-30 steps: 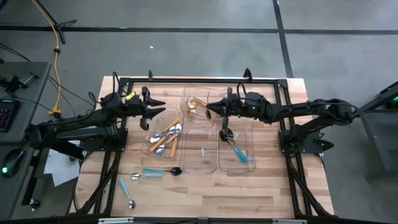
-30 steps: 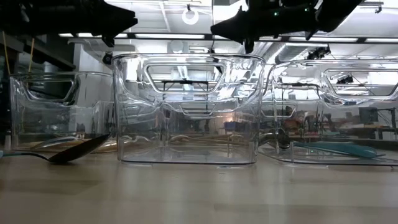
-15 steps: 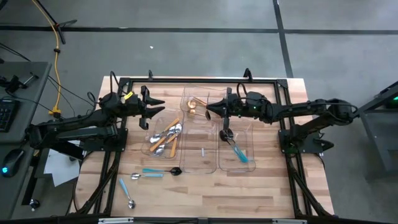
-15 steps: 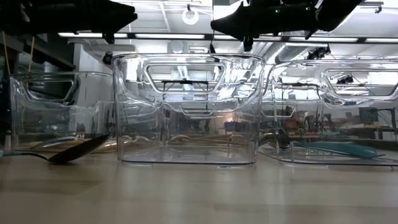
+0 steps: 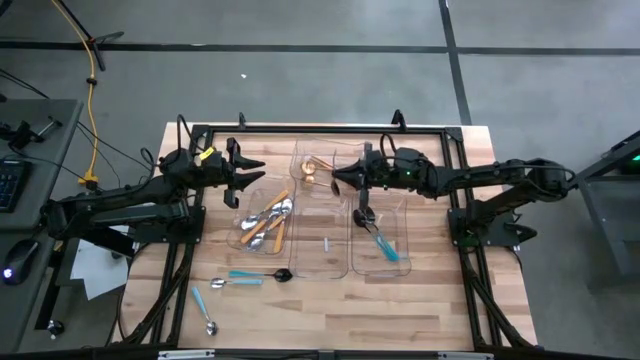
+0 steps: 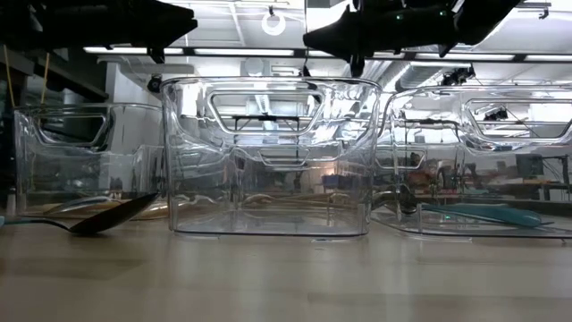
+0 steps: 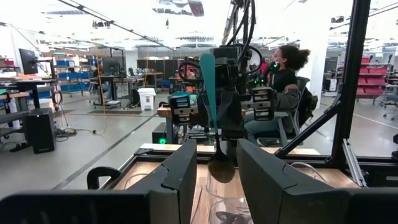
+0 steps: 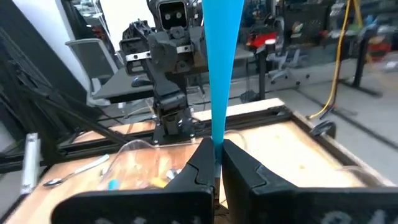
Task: Sort silverware by color (type)
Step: Put the blue spoon into the right transparent bin
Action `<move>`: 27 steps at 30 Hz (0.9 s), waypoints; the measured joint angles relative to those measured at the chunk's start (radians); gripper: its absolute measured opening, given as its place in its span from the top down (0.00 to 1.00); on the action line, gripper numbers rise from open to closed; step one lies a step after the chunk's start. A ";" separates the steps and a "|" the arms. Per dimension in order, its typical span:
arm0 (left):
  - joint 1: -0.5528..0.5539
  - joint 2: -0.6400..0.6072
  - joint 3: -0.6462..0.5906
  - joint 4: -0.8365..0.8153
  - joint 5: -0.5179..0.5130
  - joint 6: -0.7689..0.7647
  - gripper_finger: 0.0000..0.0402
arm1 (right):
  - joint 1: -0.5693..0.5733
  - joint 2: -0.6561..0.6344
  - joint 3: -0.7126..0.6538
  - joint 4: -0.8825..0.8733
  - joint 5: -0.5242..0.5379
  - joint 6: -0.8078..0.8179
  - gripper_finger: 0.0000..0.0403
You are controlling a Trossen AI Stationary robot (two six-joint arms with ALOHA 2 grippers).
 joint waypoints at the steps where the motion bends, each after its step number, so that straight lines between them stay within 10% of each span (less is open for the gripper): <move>1: 0.000 0.000 0.000 0.000 0.000 0.000 0.74 | 0.004 0.000 0.000 -0.011 -0.009 0.014 1.00; 7: 0.000 0.004 0.000 0.000 -0.001 0.000 0.74 | 0.072 -0.017 0.010 -0.181 -0.018 0.129 1.00; 18: 0.000 0.020 0.000 0.001 -0.004 -0.003 0.74 | 0.321 -0.027 0.418 -1.251 0.368 0.528 1.00; 27: 0.000 0.029 0.000 -0.004 -0.006 -0.053 0.74 | 0.411 0.031 0.389 -1.434 0.375 0.896 1.00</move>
